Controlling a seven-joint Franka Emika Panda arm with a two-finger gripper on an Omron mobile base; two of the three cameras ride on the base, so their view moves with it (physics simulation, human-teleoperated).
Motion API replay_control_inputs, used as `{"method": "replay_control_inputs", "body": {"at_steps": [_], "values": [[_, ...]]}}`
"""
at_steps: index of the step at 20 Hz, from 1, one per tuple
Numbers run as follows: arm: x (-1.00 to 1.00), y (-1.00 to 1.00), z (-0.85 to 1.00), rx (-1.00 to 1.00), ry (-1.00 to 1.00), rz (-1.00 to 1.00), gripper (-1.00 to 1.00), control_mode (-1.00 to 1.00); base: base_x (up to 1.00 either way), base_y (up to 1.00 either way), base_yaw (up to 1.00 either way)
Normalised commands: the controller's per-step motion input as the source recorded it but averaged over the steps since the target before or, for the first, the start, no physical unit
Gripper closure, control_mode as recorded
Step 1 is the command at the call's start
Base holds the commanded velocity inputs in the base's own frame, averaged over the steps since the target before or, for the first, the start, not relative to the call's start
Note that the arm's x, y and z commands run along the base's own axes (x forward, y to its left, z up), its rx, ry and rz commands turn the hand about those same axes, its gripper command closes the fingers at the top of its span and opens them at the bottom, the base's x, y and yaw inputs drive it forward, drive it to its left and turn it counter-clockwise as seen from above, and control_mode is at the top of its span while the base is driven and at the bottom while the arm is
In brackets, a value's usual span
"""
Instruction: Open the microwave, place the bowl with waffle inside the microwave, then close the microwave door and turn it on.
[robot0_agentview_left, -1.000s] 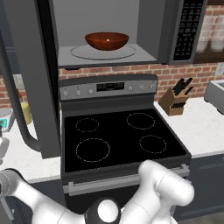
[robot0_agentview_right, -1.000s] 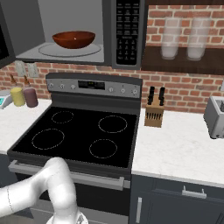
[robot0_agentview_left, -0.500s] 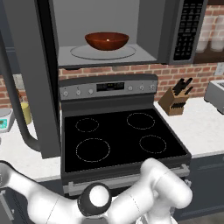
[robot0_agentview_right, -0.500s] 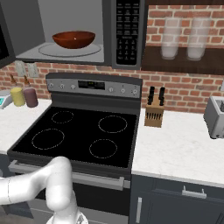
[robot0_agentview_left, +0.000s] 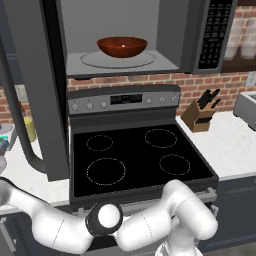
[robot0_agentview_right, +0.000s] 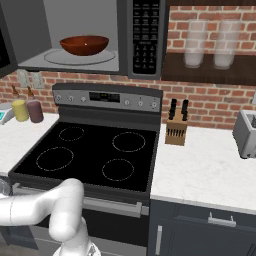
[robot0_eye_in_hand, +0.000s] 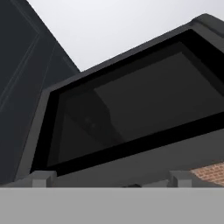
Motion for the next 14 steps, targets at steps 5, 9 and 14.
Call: {"method": "replay_control_inputs", "body": {"at_steps": [5,9,14], "values": [[0.00,-0.63,0.02,0.06,-0.07,-0.11,-1.00,-1.00,0.00,0.00,0.00],[0.00,-0.64,0.16,0.10,-0.01,-0.10,-1.00,-1.00,0.00,0.00,0.00],[0.00,-0.69,0.10,0.10,0.00,-0.08,-1.00,-1.00,0.00,0.00,0.00]]}}
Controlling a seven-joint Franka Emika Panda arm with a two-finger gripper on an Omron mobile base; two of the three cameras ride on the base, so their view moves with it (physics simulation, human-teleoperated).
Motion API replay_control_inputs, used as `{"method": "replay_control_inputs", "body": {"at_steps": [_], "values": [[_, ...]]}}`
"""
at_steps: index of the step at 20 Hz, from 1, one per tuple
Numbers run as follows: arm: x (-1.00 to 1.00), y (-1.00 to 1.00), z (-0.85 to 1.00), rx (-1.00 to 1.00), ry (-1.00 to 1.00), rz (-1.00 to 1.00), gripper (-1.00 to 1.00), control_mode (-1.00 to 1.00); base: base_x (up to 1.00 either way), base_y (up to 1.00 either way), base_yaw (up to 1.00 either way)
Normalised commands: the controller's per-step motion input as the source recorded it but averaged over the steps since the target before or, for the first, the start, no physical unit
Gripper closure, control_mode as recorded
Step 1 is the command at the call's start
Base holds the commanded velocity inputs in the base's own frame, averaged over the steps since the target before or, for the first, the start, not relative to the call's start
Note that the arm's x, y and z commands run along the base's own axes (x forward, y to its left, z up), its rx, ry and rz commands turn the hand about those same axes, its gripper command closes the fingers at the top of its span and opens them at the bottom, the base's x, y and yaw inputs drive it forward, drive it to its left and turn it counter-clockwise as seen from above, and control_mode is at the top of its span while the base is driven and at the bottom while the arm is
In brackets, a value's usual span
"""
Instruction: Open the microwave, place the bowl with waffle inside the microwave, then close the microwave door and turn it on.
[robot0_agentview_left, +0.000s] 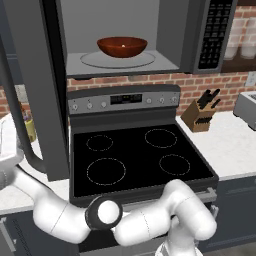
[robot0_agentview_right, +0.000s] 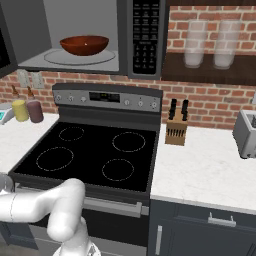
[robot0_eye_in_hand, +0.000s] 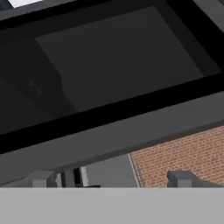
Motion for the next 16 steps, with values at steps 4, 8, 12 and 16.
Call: {"method": "replay_control_inputs", "body": {"at_steps": [4,8,12,16], "values": [[-0.02,-0.81,0.02,0.10,0.00,-0.04,-1.00,-1.00,0.00,0.00,0.00],[0.00,-0.86,0.09,0.09,0.00,0.00,-1.00,-1.00,0.00,0.00,0.00],[0.00,-0.85,0.13,0.09,0.00,0.00,-1.00,-1.00,0.00,0.00,0.00],[0.00,-0.83,0.16,0.09,0.00,0.00,-1.00,-1.00,0.00,0.00,0.00]]}}
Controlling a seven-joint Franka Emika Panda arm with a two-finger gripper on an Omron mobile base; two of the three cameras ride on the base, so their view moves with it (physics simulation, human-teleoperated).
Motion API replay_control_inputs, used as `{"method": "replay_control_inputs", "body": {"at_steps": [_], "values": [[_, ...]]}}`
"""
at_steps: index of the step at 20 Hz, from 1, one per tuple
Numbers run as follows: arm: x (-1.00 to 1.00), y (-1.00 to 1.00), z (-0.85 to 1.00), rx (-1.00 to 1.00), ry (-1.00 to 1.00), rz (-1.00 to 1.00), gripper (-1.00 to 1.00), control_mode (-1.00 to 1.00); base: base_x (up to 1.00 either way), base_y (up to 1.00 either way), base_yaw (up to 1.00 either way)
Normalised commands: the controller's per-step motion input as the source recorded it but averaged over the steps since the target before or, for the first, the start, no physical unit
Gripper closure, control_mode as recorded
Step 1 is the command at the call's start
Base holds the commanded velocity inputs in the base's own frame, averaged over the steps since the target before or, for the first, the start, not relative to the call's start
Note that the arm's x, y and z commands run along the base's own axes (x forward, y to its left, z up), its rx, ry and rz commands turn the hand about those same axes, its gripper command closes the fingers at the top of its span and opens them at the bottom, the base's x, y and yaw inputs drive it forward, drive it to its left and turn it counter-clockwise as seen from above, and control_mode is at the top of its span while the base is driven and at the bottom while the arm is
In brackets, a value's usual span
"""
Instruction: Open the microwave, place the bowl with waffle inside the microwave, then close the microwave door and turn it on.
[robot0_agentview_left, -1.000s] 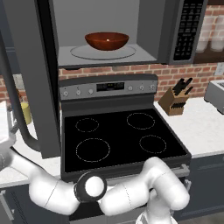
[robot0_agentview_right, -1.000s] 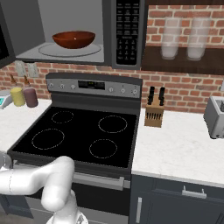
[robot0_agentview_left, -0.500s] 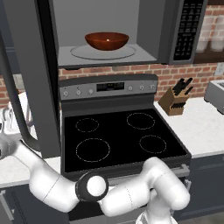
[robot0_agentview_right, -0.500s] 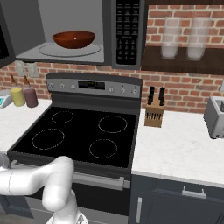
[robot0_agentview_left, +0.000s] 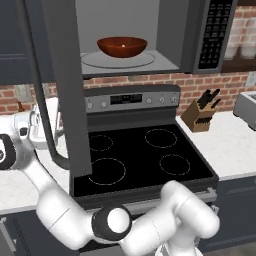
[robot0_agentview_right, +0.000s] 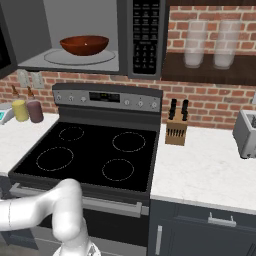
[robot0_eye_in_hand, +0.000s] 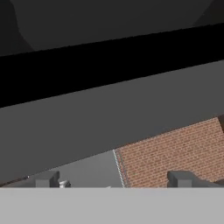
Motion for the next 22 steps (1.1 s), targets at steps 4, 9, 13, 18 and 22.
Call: {"method": "replay_control_inputs", "body": {"at_steps": [4,9,13,18,22], "values": [[0.00,-0.73,0.09,0.06,0.00,0.02,-1.00,-1.00,0.00,0.00,0.00],[0.00,-0.71,0.07,0.05,0.00,0.08,-1.00,-1.00,0.00,0.00,0.00],[0.03,-0.71,0.06,0.03,0.00,0.16,-1.00,-1.00,0.00,0.00,0.00],[0.03,-0.63,0.11,0.01,0.01,0.17,-1.00,-1.00,0.00,0.00,0.00],[0.05,-0.52,0.14,0.00,0.00,0.15,-1.00,-1.00,0.00,0.00,0.00]]}}
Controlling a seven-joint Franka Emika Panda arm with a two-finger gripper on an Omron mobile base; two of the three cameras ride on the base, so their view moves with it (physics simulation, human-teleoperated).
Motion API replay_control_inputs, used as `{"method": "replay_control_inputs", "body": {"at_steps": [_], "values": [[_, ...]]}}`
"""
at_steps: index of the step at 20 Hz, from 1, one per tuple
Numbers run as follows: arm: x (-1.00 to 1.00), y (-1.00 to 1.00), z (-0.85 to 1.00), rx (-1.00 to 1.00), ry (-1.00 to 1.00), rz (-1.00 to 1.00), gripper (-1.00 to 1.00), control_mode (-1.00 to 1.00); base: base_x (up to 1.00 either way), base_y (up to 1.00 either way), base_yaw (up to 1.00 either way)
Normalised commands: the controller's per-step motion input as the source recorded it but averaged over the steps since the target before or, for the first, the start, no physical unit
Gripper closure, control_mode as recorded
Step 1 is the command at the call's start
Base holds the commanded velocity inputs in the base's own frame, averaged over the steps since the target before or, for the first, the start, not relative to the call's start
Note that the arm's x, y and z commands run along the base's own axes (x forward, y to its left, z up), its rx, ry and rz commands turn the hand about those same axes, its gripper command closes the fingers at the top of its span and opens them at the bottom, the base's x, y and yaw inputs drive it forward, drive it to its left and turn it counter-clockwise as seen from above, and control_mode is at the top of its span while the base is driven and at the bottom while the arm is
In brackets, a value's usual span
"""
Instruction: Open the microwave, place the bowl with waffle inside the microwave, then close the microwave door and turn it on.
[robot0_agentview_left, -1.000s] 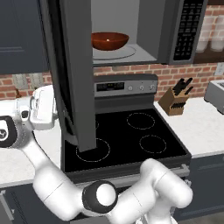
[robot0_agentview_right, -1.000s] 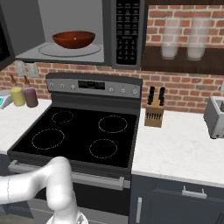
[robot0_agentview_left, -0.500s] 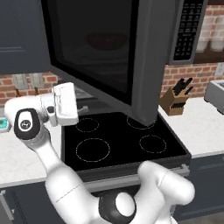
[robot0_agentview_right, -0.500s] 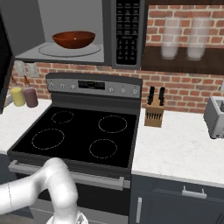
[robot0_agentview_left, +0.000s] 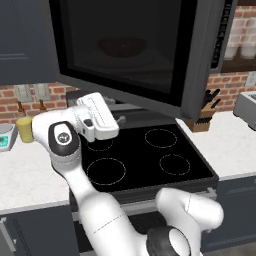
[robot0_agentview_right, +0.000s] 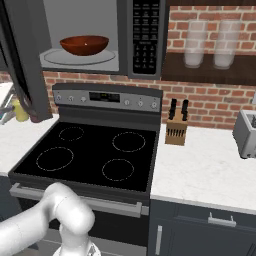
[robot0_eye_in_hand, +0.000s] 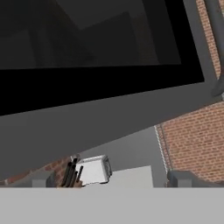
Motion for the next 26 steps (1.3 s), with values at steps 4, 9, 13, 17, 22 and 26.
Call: {"method": "replay_control_inputs", "body": {"at_steps": [4,9,13,17,22,26], "values": [[0.05,-0.49,0.20,0.00,0.01,0.16,-1.00,-1.00,0.00,0.00,0.00],[0.02,-0.38,0.26,0.00,0.01,0.14,-1.00,-1.00,0.00,0.00,0.00],[0.01,-0.16,0.37,0.00,0.00,0.06,-1.00,-1.00,0.00,0.00,0.00],[-0.04,-0.02,0.29,0.00,0.00,0.01,-1.00,-1.00,0.00,0.00,0.00],[-0.32,0.06,0.21,0.00,0.00,0.00,-1.00,-1.00,0.00,0.00,0.00],[-0.19,0.23,0.31,0.00,0.00,0.00,-1.00,-1.00,0.00,0.00,0.00]]}}
